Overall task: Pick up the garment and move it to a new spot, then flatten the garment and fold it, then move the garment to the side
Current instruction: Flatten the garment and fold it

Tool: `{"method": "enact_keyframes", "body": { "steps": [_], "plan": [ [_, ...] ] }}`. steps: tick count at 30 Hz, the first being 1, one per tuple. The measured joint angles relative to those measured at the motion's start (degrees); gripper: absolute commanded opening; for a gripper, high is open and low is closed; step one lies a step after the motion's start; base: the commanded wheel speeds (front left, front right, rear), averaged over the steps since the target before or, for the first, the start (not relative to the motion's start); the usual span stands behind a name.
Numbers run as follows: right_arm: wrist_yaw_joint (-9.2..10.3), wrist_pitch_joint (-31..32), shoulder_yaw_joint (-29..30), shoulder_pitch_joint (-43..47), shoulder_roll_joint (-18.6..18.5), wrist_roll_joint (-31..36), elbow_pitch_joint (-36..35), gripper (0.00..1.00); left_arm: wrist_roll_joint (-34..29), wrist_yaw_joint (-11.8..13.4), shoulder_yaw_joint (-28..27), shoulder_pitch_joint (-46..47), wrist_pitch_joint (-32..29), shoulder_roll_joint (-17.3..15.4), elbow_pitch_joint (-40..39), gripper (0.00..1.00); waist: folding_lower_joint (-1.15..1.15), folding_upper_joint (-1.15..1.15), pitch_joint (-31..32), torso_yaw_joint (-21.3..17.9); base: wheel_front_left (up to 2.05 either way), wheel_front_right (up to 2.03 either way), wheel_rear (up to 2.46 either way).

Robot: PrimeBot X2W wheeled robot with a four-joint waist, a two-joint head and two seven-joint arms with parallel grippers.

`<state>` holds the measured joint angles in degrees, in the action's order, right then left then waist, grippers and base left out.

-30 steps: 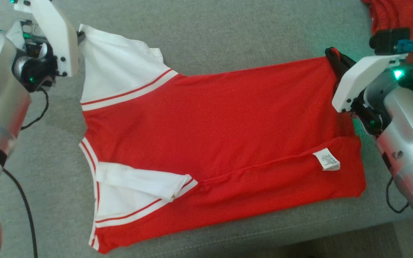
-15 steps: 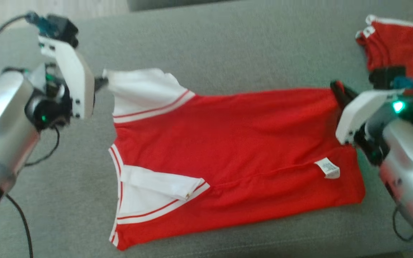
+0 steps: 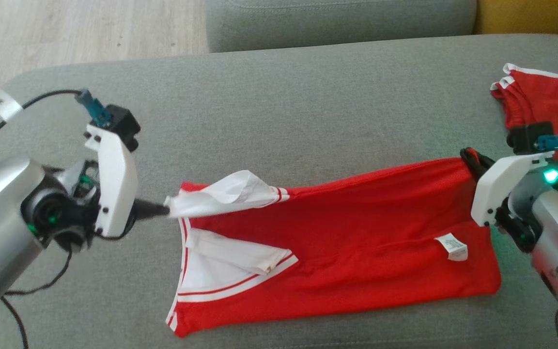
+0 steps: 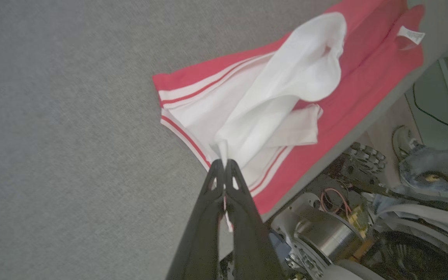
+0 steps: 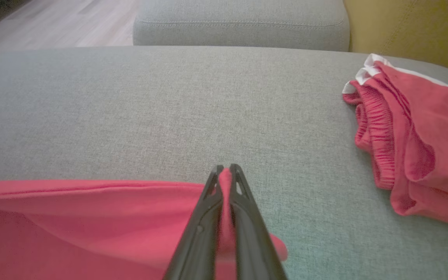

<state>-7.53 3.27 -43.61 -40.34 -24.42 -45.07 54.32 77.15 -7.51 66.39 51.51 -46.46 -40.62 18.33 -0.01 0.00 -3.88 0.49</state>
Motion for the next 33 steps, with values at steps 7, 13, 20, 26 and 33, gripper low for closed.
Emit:
{"method": "enact_keyframes", "body": {
  "steps": [7,13,20,26,33],
  "plan": [
    [0.00,3.0,-5.1,0.0,-2.9,-1.3,-1.6,0.00,3.8,0.1,1.6,-2.3,-4.7,-1.6,-5.5,0.00,0.00,0.00,0.3,0.3,0.00,0.00,0.00],
    [0.00,7.7,-12.0,0.0,-6.7,-4.9,-5.9,0.00,4.9,1.0,3.3,-5.7,-5.7,-2.3,-7.3,0.00,0.00,0.00,0.0,-0.4,0.00,0.00,0.00],
    [0.00,11.6,-17.7,0.0,-8.8,-8.3,-8.7,1.00,5.2,1.0,3.6,-7.5,-4.6,-2.0,-6.6,0.47,0.00,0.00,-0.5,-1.2,0.00,0.00,0.00],
    [0.00,14.5,-21.7,0.0,-9.3,-10.9,-9.6,1.00,5.1,0.9,4.1,-8.9,-3.6,-0.6,-5.0,1.00,0.00,0.00,0.1,-1.6,0.00,0.00,0.00],
    [0.00,11.3,-21.8,-0.5,-12.9,-12.7,-11.1,1.00,3.0,0.6,1.5,-9.1,4.9,-1.0,-4.8,1.00,0.00,0.00,2.6,-1.6,0.00,0.00,0.00]
  ]
}}
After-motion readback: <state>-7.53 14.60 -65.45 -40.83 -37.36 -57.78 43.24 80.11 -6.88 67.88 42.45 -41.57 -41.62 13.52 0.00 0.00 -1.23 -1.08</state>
